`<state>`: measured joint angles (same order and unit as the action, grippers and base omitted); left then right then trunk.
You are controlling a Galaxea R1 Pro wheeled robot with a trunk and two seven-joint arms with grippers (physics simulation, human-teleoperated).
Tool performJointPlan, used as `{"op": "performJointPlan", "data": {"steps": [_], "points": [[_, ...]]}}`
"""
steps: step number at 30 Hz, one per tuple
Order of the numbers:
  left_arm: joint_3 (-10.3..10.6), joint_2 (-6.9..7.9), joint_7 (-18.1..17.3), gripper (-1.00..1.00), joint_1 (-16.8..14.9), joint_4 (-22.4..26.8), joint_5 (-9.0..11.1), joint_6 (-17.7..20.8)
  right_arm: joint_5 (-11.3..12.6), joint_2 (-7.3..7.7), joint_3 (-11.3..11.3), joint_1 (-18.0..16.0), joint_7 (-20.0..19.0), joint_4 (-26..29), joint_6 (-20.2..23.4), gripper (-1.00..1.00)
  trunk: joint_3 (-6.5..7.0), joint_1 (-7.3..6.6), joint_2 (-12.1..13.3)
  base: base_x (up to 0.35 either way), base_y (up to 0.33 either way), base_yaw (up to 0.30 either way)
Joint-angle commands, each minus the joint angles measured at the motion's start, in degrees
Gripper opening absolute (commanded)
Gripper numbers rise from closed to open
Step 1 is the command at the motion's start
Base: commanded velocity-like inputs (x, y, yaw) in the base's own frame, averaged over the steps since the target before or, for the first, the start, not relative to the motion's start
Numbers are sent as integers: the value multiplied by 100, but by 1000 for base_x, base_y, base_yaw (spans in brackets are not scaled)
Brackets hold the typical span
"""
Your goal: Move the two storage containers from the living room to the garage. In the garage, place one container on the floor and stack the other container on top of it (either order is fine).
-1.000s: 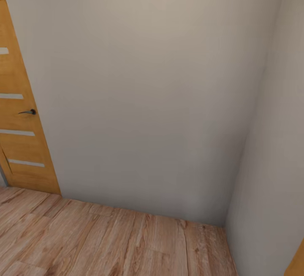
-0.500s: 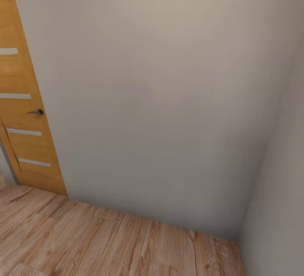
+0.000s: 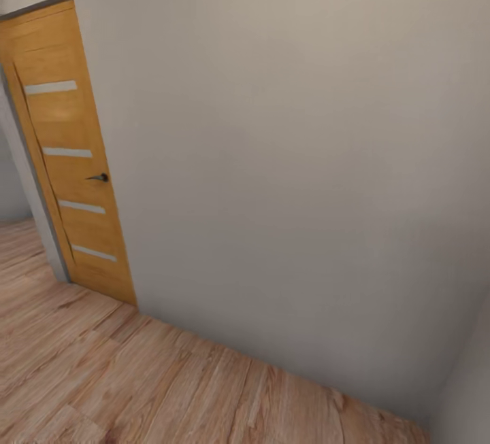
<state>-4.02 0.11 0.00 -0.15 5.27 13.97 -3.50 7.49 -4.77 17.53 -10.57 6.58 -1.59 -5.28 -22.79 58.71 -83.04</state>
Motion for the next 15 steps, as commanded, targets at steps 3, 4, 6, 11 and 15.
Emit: {"op": "performJointPlan", "data": {"steps": [3, 4, 6, 11, 15], "points": [[-38, -2, 1, 100, -2, 1, 1, -10, 59, -1, 49, -7, 10, -17, -34, 100, -6, 1, -4, 98, 0, 272], [-38, -2, 3, 100, -2, 1, 1, -10, 59, 0, 49, -7, 10, -17, -34, 100, -6, 1, -4, 79, 0, 272], [-38, -2, 7, 100, -2, 1, 1, -10, 55, -4, 55, -7, 10, -17, -34, 100, -6, 1, -4, 29, 0, 272], [-38, -2, 5, 100, -2, 1, 1, -10, 70, -1, 53, -7, 12, -17, -12, 100, -6, 1, -4, 8, 0, 272], [-38, -8, 5, 100, -1, 1, 1, -10, 121, 108, 34, -7, 15, -27, 3, 100, -6, 1, -4, 0, 0, 272]]}}
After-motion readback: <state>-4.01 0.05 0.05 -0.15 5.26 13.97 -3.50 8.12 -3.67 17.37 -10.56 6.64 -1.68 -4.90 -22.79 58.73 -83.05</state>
